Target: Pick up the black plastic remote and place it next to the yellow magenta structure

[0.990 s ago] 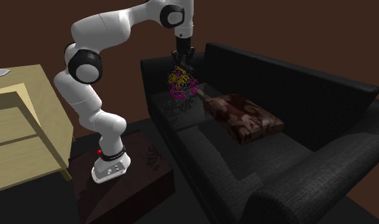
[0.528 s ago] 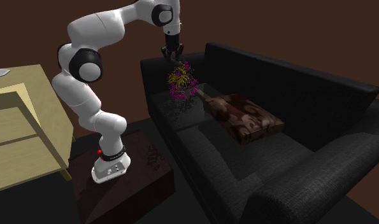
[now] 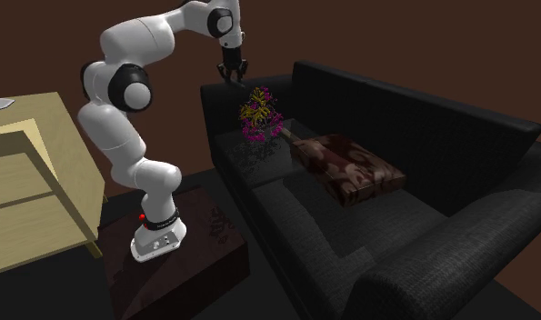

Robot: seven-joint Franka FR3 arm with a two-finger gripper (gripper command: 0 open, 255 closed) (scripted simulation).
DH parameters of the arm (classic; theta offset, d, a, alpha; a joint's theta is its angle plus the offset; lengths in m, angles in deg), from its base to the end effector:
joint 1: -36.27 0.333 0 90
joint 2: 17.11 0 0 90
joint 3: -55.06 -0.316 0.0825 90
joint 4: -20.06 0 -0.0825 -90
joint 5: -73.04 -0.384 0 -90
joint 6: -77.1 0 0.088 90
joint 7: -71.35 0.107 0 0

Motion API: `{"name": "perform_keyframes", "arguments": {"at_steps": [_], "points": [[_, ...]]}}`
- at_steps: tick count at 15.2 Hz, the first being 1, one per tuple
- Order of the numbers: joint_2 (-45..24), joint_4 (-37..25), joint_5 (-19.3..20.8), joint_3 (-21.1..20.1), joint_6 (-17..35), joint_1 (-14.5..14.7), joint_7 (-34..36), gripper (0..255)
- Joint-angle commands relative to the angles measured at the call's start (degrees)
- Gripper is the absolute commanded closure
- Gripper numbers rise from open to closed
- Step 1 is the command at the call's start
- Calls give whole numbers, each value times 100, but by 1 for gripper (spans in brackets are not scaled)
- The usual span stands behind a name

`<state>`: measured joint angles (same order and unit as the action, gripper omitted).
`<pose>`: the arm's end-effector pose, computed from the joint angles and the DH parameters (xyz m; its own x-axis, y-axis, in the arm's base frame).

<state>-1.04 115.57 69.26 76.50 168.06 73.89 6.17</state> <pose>0.4578 0.1063 0.7141 0.1269 0.9658 0.2261 0.9840 -0.1514 0.0943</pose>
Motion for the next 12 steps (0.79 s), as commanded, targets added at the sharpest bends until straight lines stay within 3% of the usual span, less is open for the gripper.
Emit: {"name": "perform_keyframes", "arguments": {"at_steps": [1,7,12], "points": [[-98,-78,-31,-170,44,93,265,255],[-602,-506,-129,-617,175,384,982,255],[-430,78,-87,-641,593,382,971,255]]}}
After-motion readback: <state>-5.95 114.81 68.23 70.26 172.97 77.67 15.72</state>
